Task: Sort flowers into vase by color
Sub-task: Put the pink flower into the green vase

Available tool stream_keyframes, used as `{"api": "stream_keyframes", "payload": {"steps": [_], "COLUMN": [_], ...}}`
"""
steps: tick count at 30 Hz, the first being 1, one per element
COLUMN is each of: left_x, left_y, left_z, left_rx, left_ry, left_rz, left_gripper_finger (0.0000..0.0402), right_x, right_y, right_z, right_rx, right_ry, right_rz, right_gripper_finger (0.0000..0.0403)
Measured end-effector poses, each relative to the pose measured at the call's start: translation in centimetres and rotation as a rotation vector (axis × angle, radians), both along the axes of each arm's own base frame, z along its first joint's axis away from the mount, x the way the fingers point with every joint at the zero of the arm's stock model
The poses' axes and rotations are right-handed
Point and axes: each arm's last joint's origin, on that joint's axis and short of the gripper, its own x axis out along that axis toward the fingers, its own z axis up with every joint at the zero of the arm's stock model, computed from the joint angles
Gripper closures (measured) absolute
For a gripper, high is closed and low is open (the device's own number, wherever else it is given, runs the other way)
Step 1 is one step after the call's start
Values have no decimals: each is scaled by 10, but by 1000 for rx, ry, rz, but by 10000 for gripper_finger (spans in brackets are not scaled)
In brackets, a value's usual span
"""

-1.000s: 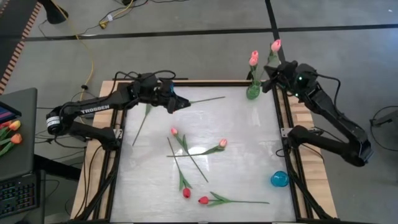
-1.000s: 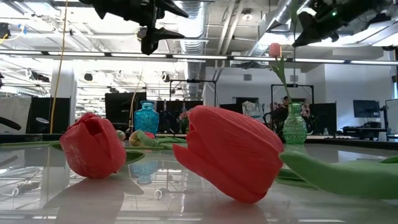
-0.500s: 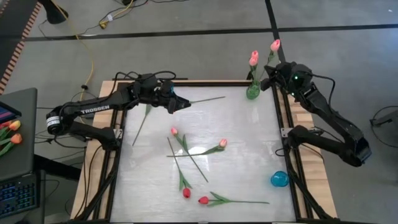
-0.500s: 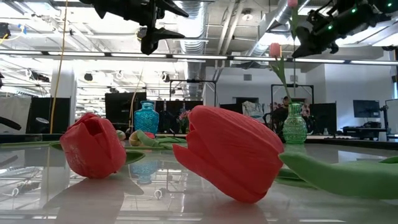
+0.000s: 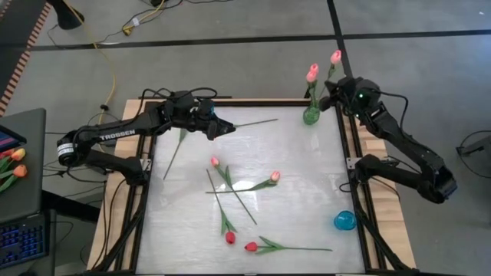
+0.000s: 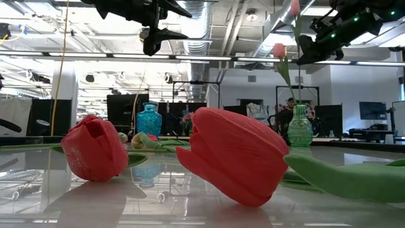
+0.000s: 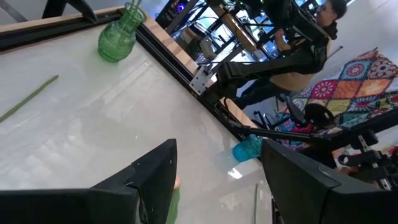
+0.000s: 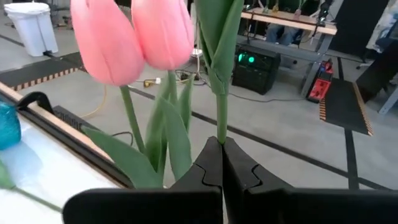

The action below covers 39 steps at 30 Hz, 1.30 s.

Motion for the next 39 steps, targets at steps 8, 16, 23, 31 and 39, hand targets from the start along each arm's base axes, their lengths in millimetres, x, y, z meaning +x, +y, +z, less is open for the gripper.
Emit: {"api": "stream_keyframes", "payload": {"steps": [8, 16, 23, 31, 39], "left_x": [0, 0, 0, 0, 0], "left_y": [0, 0, 0, 1, 0], "left_z": [0, 0, 0, 0, 0], "left_rx": [-2, 1, 4, 12, 13], "left_ry": [0, 1, 3, 3, 3], "left_rz": [1, 9, 16, 15, 11], "left_gripper_finger": [182, 182, 182, 182, 182], "right_x": [-1, -1, -2, 4, 12], "right_y": [-1, 0, 0, -6, -10], "right_z": [0, -2, -6, -12, -16], "right_rx": [5, 30, 63, 94, 105], "right_ry": [-4, 2, 18, 21, 24], "right_rz": [-8, -7, -7, -7, 21], "right_gripper_finger": [384, 384, 384, 384, 384]}}
